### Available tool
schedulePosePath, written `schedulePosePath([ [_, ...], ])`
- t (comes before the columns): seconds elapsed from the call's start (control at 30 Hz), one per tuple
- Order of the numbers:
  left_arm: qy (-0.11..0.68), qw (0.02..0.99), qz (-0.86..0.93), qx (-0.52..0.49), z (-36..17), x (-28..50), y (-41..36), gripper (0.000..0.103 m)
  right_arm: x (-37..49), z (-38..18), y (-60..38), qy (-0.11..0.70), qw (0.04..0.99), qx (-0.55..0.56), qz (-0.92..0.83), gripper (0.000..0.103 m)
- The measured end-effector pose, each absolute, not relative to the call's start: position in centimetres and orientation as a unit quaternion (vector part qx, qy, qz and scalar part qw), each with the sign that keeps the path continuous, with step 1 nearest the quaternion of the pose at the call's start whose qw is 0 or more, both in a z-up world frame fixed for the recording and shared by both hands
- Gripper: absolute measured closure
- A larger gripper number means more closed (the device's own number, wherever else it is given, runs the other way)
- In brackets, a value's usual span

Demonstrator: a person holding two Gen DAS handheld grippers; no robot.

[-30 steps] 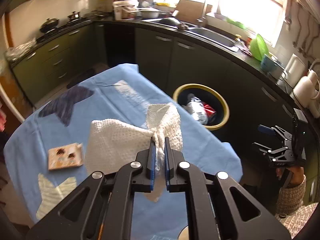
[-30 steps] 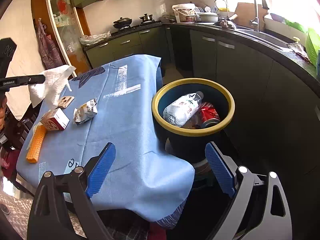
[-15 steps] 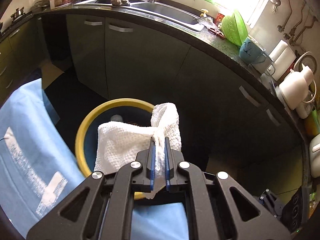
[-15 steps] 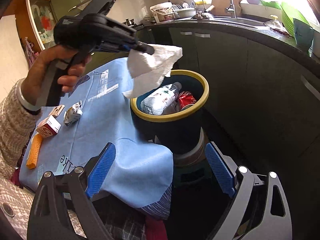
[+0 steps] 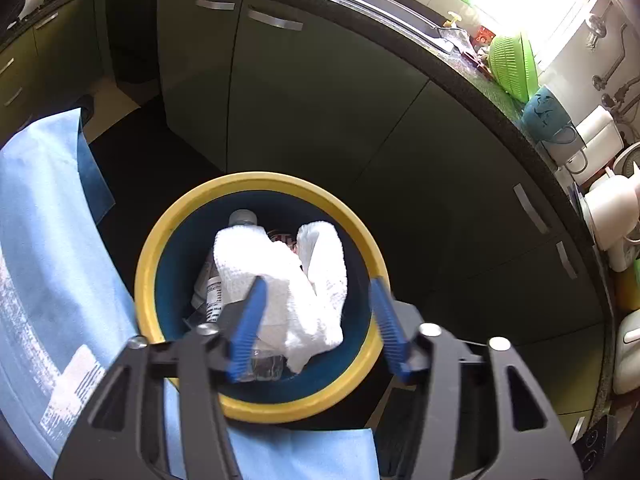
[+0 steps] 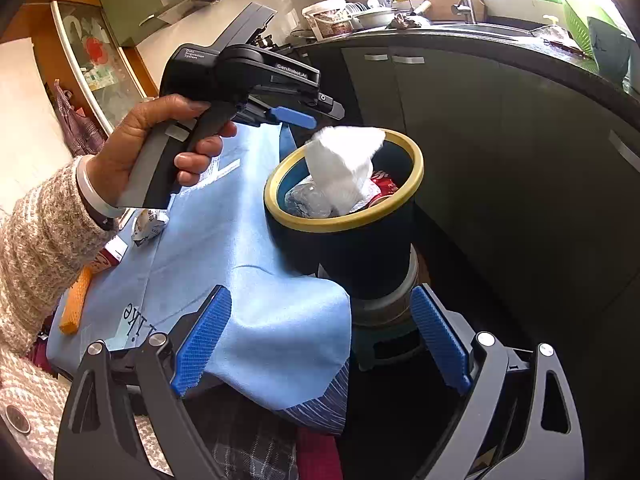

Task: Collect trash
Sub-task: 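Drop the paper towel into the bin with the left gripper, then grasp the crumpled white snack wrapper with the right gripper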

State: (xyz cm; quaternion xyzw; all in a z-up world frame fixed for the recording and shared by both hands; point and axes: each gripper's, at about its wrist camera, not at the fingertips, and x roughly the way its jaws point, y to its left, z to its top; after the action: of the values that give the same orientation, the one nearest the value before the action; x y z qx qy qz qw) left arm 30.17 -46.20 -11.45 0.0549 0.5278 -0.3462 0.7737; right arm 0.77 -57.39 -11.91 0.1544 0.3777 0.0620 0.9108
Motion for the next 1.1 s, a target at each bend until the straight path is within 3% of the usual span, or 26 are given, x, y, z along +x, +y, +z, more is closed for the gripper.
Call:
schedulePosePath([
  [0.27,0.462,0.804,-0.370,0.058,-1.1,25.6,-38.7,0.041,1.5,-11.0,-55.2,0.374,0.914,0.133,0.083,0.013],
  [0.47,0.388,0.868,-0.296,0.094,5.1,20.2,-28.3,0.033,4.0,-9.1,-50.7,0.371,0.913,0.086,0.145,0.013],
  [0.8,0.377,0.912,-0.158,0.033,3.4,13.1,-9.6,0.032,12.2,-7.1,-38.5,0.404,0.870,-0.028,0.283,0.013],
  [1.0,0.390,0.913,-0.120,0.003,2.0,10.8,-3.3,0.032,13.4,-5.9,-30.1,0.374,0.838,-0.164,0.363,0.013],
  [1.1,0.389,0.914,-0.114,-0.004,1.9,10.3,-1.9,0.032,16.4,-6.8,-28.9,0.400,0.830,-0.190,0.338,0.013],
])
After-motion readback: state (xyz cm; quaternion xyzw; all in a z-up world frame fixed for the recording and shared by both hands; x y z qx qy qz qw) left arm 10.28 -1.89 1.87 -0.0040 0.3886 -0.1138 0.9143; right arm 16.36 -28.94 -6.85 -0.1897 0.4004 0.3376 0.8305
